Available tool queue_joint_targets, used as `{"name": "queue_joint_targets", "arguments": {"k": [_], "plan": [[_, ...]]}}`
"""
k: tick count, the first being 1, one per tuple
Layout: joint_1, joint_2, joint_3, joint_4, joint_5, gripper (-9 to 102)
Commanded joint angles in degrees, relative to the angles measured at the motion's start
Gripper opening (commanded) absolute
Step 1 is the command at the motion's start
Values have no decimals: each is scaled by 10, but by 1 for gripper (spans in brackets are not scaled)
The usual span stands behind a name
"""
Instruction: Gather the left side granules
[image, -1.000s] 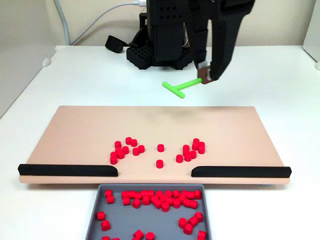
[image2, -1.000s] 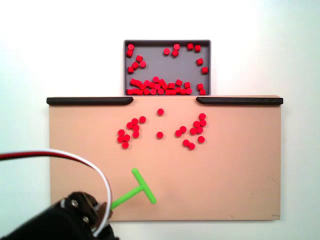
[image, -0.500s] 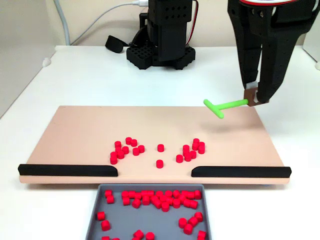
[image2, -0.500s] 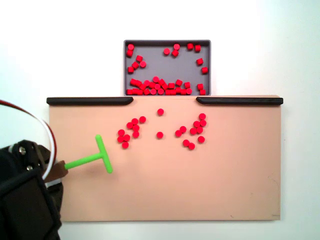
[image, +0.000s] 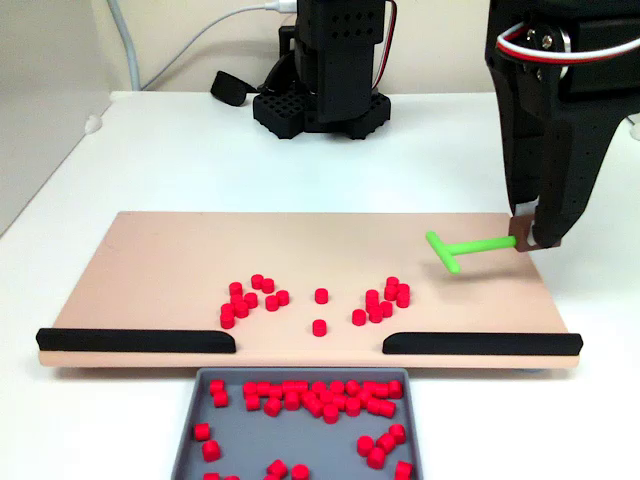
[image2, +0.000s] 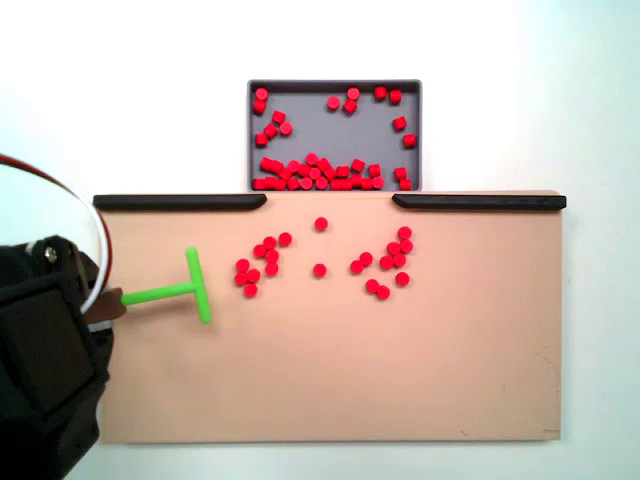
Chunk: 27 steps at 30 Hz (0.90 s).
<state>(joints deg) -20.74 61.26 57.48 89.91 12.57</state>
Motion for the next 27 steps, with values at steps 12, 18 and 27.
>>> {"name": "queue_joint_targets", "arguments": {"k": [12,18,27], "plan": [[11,-28,-21,-22,30,0],[15,-33,-13,-32,45,0],[18,-49,-12,-33,65,0]]}}
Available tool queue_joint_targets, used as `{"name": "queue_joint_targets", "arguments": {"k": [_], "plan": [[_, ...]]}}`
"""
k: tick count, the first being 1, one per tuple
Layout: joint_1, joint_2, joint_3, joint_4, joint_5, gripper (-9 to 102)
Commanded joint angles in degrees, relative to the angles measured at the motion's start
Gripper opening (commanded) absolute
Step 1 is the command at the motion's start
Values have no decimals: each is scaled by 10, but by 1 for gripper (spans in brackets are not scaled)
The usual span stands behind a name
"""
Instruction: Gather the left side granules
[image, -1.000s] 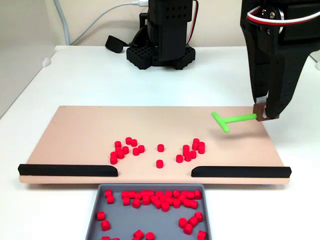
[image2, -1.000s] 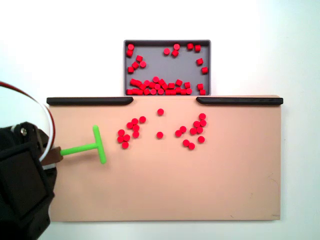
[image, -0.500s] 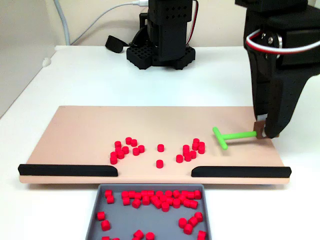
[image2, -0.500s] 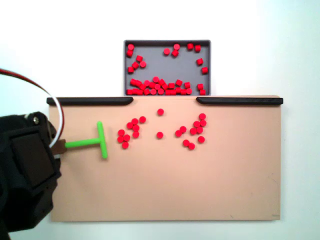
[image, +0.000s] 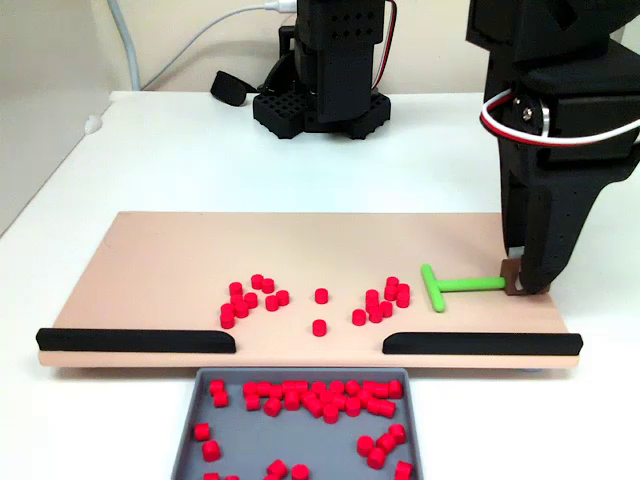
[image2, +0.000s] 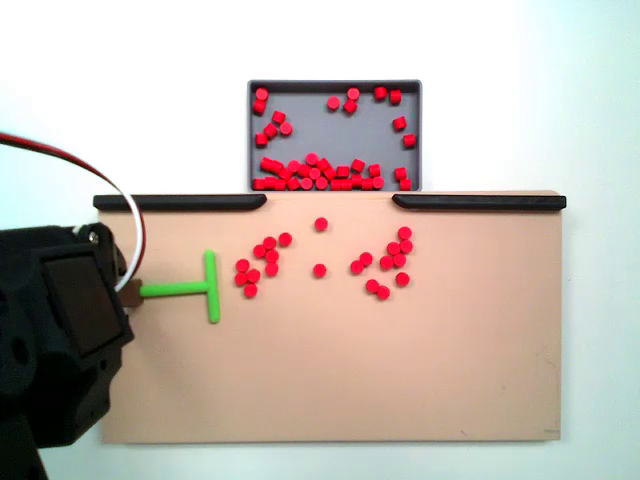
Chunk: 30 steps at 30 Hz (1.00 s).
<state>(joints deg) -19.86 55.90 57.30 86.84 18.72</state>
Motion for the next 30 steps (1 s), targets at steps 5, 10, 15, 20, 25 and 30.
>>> {"name": "queue_joint_targets", "arguments": {"k": [5,10,15,20,25,30], "plan": [[17,-4,-11,-2,5,0],[25,-5,-11,-8,0,0],[34,-6,-11,-9,-8,0],[43,-8,-11,-9,-17,0],[53,-11,-9,-9,-27,0],[65,-13,-9,-9,-36,0]]}}
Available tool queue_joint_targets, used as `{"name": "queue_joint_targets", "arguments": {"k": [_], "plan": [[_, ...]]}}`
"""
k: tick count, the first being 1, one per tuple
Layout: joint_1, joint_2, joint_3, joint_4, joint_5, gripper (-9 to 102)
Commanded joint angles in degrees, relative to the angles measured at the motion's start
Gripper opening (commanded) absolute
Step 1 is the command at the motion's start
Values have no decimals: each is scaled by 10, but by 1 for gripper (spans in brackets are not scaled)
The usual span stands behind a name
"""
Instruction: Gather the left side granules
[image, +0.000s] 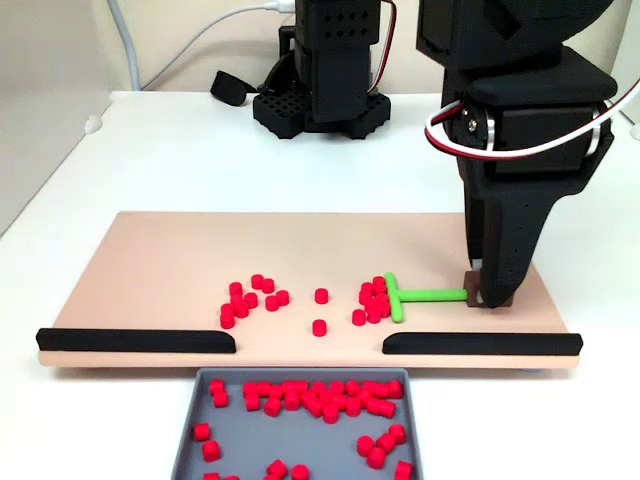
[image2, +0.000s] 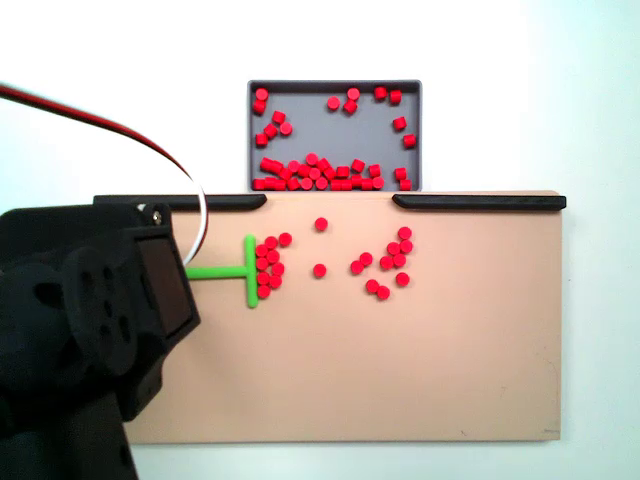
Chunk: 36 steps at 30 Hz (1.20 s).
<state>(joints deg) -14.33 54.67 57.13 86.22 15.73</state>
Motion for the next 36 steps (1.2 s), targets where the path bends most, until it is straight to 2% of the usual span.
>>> {"name": "queue_joint_targets", "arguments": {"k": [1,20,31,36], "plan": [[12,-2,-7,-3,-9,0],[41,23,18,-3,-48,0],[-36,91,18,5,-67,0],[-79,148,41,5,-115,0]]}}
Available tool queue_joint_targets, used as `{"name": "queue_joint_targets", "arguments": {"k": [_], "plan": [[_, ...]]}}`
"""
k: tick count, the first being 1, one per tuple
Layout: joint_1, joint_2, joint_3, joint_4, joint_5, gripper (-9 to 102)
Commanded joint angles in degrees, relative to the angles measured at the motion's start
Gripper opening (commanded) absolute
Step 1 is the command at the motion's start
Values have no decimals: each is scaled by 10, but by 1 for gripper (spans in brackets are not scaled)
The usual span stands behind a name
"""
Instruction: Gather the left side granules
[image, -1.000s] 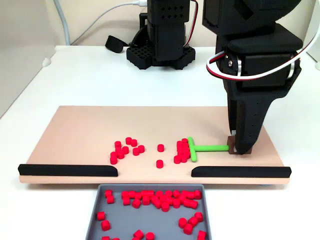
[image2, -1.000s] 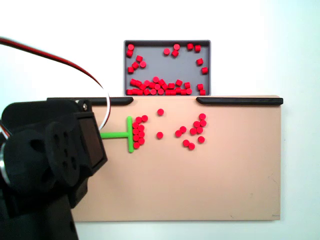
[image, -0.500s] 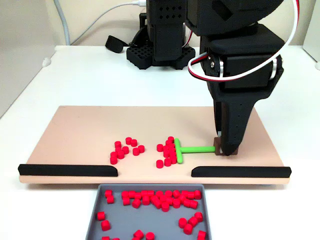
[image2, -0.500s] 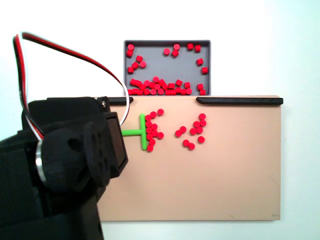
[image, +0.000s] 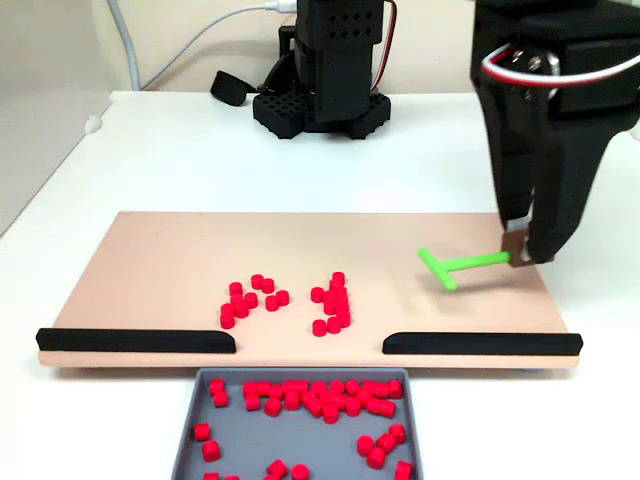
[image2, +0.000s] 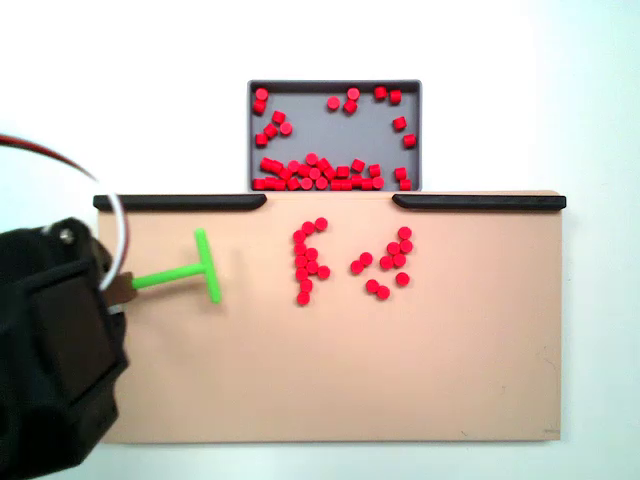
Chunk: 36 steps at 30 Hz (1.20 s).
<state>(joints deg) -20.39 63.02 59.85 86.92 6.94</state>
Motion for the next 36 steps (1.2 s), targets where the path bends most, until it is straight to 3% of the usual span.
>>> {"name": "queue_joint_targets", "arguments": {"k": [1,5,11,21,28,36], "plan": [[-24,88,37,-2,-50,0],[-18,210,175,-2,-194,0],[51,379,359,-2,-498,0],[169,436,411,-2,-842,0],[217,418,411,-2,-980,0],[252,412,410,-4,-992,0]]}}
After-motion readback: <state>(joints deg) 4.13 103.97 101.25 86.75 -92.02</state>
